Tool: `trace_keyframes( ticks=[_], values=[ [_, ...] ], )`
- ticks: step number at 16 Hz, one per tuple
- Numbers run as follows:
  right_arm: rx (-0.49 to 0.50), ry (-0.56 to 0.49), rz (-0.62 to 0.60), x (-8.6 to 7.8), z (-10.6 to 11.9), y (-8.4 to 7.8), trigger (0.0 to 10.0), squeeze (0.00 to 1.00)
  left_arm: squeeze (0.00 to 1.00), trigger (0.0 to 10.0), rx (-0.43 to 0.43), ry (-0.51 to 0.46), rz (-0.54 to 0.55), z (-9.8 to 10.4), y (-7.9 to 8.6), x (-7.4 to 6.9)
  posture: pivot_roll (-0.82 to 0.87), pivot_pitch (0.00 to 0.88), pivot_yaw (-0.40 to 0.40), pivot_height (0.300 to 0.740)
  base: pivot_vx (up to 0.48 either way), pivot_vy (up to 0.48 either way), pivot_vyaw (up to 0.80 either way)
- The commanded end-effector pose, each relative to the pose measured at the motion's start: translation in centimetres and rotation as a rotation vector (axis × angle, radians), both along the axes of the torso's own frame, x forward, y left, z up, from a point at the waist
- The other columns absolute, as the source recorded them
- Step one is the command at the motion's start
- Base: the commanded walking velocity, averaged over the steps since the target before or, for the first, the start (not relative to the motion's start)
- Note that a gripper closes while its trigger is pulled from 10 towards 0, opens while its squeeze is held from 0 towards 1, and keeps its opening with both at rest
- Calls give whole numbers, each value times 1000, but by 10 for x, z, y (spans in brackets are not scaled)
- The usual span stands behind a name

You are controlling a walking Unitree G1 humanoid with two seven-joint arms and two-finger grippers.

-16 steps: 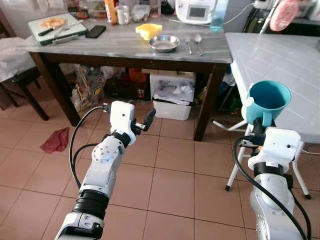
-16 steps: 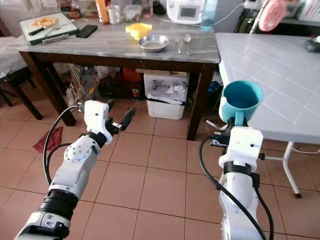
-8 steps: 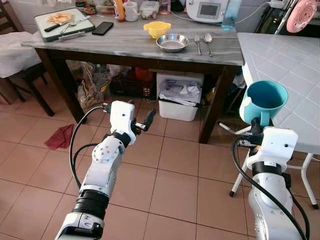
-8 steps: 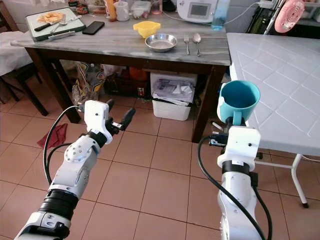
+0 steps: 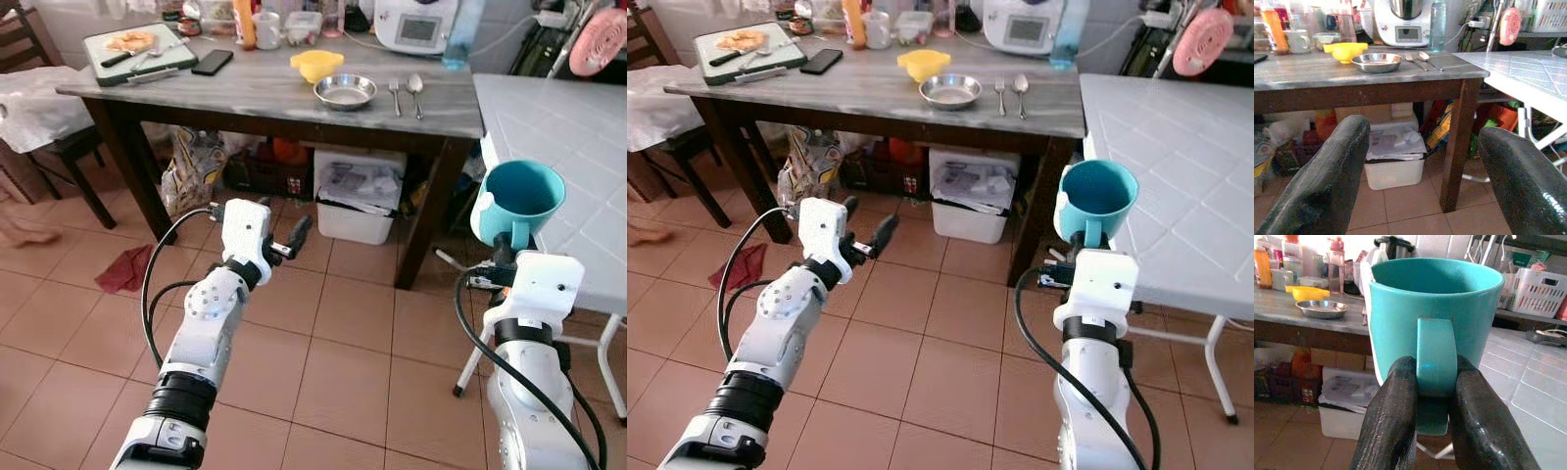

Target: Setting the table

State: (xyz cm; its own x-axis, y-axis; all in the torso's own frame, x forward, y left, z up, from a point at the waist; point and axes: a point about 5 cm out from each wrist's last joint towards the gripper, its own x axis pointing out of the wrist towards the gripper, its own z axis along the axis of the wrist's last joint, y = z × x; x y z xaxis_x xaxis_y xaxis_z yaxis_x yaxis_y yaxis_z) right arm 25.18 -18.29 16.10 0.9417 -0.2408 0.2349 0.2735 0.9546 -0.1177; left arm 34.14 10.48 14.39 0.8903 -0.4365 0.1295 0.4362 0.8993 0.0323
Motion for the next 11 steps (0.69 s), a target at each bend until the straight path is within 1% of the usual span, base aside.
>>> trace_keyframes(
  ticks=[1, 3, 5, 11],
  values=[
    [-5, -15, -4, 0, 3, 0, 10000, 0, 0, 10000, 3, -8, -4, 3, 1, 0, 68, 65, 18, 740, 480, 0, 0],
    [-3, -11, -5, 0, 1, 1, 10000, 0, 0, 10000, 9, -4, -3, 1, 4, -1, 71, 63, 17, 740, 480, 0, 0],
    [0, -13, -3, 2, 2, 1, 10000, 0, 0, 10000, 9, -5, -6, 1, 4, -1, 71, 63, 17, 740, 480, 0, 0],
    [-8, -8, -8, 1, 1, -1, 10000, 0, 0, 10000, 10, 2, -23, 0, -3, -2, 66, 59, 18, 740, 480, 0, 0]
  ],
)
